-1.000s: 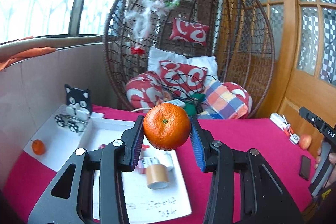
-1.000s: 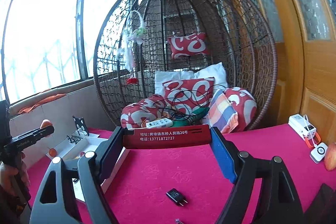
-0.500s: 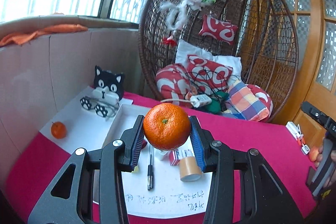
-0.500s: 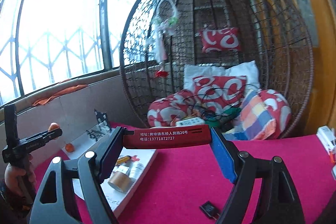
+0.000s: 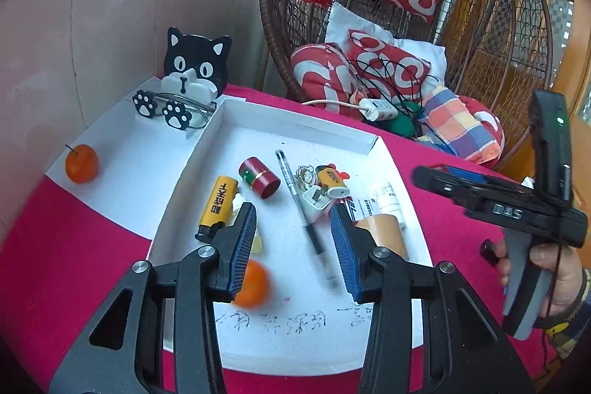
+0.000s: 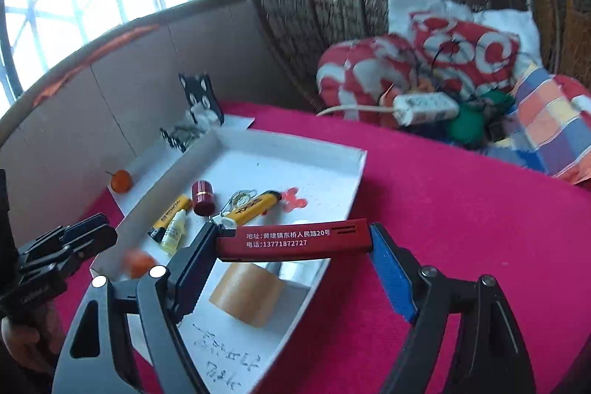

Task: Organize rigid objects
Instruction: 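Open both tools to drop the orange and red lighter into the tray, then move both tools back toward the black plug and blue binder clip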

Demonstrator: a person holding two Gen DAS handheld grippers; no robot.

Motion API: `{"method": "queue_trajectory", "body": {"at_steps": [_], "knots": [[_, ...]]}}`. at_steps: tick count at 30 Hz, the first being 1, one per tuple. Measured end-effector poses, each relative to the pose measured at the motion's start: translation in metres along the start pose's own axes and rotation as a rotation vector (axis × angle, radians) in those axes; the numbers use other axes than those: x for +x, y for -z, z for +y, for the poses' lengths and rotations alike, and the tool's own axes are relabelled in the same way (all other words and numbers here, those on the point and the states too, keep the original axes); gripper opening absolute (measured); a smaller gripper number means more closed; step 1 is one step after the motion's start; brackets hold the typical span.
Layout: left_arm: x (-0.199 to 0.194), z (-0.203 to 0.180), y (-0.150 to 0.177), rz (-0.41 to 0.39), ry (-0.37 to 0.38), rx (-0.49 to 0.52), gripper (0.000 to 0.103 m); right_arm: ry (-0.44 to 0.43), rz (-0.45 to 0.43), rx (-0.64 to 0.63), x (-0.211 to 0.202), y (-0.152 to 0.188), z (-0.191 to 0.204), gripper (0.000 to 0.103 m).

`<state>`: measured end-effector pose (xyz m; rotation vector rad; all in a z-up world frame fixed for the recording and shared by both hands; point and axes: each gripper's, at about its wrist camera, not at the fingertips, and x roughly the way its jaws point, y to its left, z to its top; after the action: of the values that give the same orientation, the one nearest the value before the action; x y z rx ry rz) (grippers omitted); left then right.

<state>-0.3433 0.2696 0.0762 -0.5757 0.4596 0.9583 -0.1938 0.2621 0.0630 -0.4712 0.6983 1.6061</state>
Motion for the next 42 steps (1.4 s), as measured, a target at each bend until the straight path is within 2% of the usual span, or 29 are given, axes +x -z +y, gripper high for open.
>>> {"method": "queue_trajectory", "body": {"at_steps": [5,7,9,10,11,12,17,21,26,29,32,37,39,42], "knots": [[0.004,0.006,0.001,0.002,0.009,-0.037,0.041,0.003,0.02,0.012,0.03,-0.01,0.011,0.082],[0.004,0.011,0.001,0.004,0.004,-0.057,0.047,-0.009,0.037,0.024,0.041,-0.012,0.011,0.082],[0.003,0.018,0.002,0.007,-0.01,-0.08,0.068,0.008,0.023,0.045,0.042,-0.008,0.007,0.09],[0.002,0.019,0.002,0.006,-0.021,-0.088,0.089,0.006,0.015,0.058,0.041,-0.007,0.005,0.095],[0.001,0.021,0.002,0.001,-0.033,-0.095,0.1,0.005,0.008,0.077,0.04,-0.006,0.002,0.103],[0.0,0.022,0.003,-0.008,-0.043,-0.1,0.103,0.005,-0.009,0.104,0.034,-0.004,-0.004,0.103],[-0.003,0.013,0.002,-0.028,-0.053,-0.077,0.103,0.001,-0.101,0.21,-0.006,-0.007,-0.028,0.103],[-0.008,-0.007,0.001,-0.046,-0.023,-0.017,0.103,0.001,-0.239,0.277,-0.066,0.0,-0.056,0.103],[-0.009,-0.035,-0.001,-0.051,0.035,0.054,0.103,0.118,-0.403,0.315,-0.145,0.023,-0.094,0.103],[-0.003,-0.056,0.001,-0.023,0.084,0.101,0.103,0.196,-0.443,0.336,-0.178,0.041,-0.115,0.103],[0.004,-0.083,0.007,0.007,0.124,0.155,0.103,0.265,-0.414,0.344,-0.192,0.066,-0.132,0.103],[0.017,-0.124,0.019,0.068,0.173,0.251,0.103,0.398,-0.24,0.304,-0.179,0.117,-0.152,0.103],[0.022,-0.139,0.023,0.089,0.186,0.289,0.103,0.41,-0.157,0.306,-0.167,0.14,-0.157,0.103],[0.03,-0.16,0.028,0.122,0.218,0.347,0.103,0.373,-0.068,0.276,-0.155,0.162,-0.158,0.103]]}}
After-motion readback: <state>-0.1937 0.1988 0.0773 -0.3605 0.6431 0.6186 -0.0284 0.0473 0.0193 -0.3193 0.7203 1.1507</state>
